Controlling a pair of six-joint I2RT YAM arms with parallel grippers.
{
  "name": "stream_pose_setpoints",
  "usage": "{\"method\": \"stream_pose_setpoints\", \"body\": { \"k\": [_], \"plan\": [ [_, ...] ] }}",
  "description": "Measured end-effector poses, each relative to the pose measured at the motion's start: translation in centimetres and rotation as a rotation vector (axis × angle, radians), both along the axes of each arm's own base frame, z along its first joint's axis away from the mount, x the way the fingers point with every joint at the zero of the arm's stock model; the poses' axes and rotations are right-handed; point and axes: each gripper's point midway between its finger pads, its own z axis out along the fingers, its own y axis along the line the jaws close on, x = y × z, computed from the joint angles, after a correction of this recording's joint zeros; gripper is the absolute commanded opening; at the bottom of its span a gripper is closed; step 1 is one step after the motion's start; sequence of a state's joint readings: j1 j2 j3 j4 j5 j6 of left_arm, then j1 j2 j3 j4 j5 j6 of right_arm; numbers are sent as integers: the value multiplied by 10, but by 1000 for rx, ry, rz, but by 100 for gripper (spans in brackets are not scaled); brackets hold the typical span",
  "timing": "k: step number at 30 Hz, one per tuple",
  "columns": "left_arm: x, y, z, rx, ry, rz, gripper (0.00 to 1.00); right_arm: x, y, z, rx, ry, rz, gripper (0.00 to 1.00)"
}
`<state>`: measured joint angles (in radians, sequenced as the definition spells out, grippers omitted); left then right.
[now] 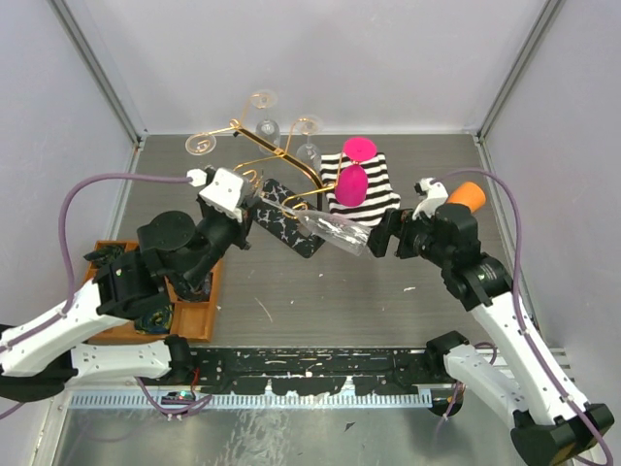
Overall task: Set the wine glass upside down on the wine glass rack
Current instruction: Turn the wine glass upside down at the wine rack.
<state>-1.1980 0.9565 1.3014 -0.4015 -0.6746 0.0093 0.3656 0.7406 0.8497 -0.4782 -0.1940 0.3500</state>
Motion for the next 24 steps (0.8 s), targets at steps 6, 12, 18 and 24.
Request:
{"method": "stream_pose_setpoints", "body": {
  "k": [6,12,18,24],
  "plan": [
    [-4,24,6,115,-84,-9,0,-20,-6,-30,-57,138,15,100],
    [-13,37,3,218,-150,-64,0,-33,-12,-8,-36,51,16,100],
    [-19,27,-14,352,-171,-169,0,-39,-9,22,-38,-29,70,94],
    [-28,-8,-45,490,-146,-340,0,-55,19,48,30,-74,267,78]
  ]
}}
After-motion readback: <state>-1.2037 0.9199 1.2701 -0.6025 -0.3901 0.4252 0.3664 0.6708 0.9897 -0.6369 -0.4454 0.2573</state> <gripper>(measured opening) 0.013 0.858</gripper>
